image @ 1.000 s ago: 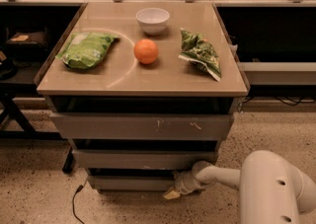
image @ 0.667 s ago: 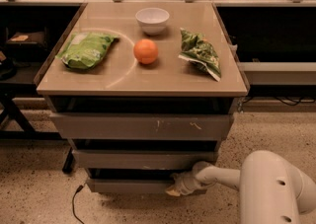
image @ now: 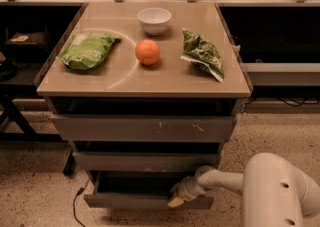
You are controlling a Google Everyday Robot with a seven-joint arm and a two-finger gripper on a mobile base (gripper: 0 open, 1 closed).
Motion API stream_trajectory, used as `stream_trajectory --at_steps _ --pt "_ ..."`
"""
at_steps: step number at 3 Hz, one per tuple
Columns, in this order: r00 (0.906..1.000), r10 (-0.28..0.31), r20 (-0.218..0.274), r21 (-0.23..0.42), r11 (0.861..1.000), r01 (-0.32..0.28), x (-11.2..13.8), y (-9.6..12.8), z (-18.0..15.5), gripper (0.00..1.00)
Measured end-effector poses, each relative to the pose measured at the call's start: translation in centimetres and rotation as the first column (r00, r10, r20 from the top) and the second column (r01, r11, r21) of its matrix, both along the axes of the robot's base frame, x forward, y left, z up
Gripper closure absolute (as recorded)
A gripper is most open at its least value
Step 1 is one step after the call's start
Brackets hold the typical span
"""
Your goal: Open bottom drawer
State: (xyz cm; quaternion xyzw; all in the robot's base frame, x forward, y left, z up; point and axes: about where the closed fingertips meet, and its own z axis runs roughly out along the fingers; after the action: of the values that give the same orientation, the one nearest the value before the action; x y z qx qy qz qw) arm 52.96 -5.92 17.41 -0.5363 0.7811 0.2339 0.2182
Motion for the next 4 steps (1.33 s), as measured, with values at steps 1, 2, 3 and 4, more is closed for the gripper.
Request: stream_trajectory --at_steps 1,2,3,4 --pt "1.0 0.0 -0.002 0.0 1.0 0.0 -0.1 -0.1 0.0 1.0" --pt "0.9999 -0.004 -0.012 0.001 1.0 0.004 -0.6 -0.3 0.1 1.0" --pt "0.9995 -0.01 -0.028 0.003 1.0 0.01 -1.4 -0.5 0.3 1.0" --pt "0.9989 -0.016 -0.043 0.005 1.0 0.017 -2.1 -0.8 0.5 1.0"
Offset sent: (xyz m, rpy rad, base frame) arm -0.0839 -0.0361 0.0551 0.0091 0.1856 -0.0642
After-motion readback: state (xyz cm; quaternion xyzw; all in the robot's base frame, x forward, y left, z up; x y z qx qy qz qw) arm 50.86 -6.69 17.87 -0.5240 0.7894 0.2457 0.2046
